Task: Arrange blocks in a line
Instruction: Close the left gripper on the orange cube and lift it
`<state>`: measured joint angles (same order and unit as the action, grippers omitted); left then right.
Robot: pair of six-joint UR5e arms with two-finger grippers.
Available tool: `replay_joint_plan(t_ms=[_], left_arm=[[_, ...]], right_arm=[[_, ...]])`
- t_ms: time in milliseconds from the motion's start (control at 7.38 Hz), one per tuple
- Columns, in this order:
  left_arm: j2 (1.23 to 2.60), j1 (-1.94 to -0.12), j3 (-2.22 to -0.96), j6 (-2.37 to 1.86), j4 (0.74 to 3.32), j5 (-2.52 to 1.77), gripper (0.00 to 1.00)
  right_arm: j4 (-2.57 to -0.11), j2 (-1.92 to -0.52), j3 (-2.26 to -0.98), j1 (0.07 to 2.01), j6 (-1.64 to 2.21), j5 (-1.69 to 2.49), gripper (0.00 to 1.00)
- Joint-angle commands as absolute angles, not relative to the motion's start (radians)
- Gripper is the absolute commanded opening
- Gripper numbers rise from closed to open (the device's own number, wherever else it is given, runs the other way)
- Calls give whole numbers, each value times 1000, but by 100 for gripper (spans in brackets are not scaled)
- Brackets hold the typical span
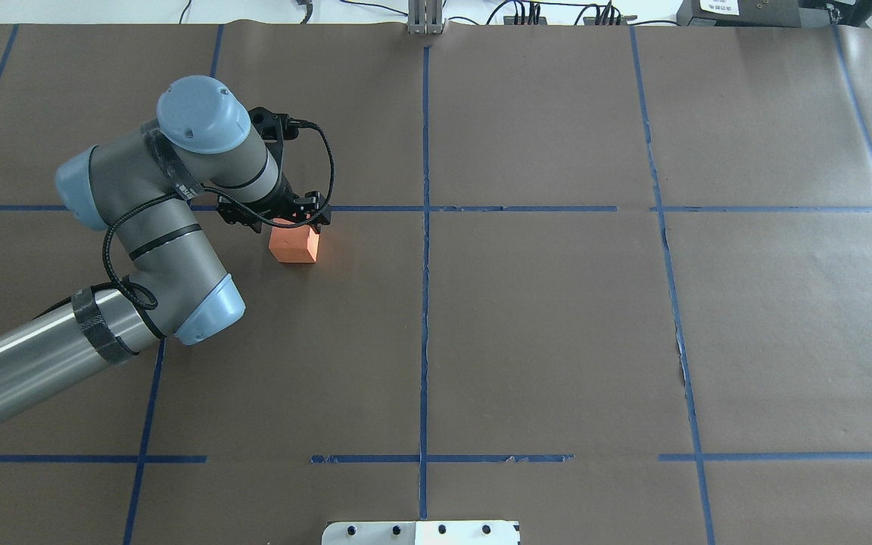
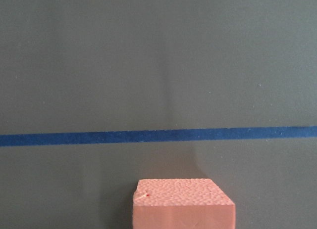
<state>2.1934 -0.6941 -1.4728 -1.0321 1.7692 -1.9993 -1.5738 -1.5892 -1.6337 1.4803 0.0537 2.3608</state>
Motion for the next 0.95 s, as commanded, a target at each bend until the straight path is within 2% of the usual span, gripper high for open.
replay_joint_plan(t_ms=[0,135,271,406,677,812], left_arm=[[2194,-678,-1453,-1032,1778,-2000,99],[2195,-677,-1450,-1032,1781,-2000,95],[2197,-676,-1447,-1031,1789,-2000,79],[2195,-676,-1447,-1031,1792,-1999,58],[2198,-676,-1447,-1031,1796,-1999,56],[2200,-680,-1453,-1029,1796,-2000,43]], right_arm=[[-1574,-1589,-1634,1480,54,2361,100],[-1575,-1589,-1634,1480,54,2361,100],[-1574,-1589,-1634,1480,54,2361,100],[-1574,-1589,-1634,1480,54,2361,100],[-1574,-1589,-1634,1480,54,2361,100],[-1574,-1589,-1634,1480,54,2361,100]])
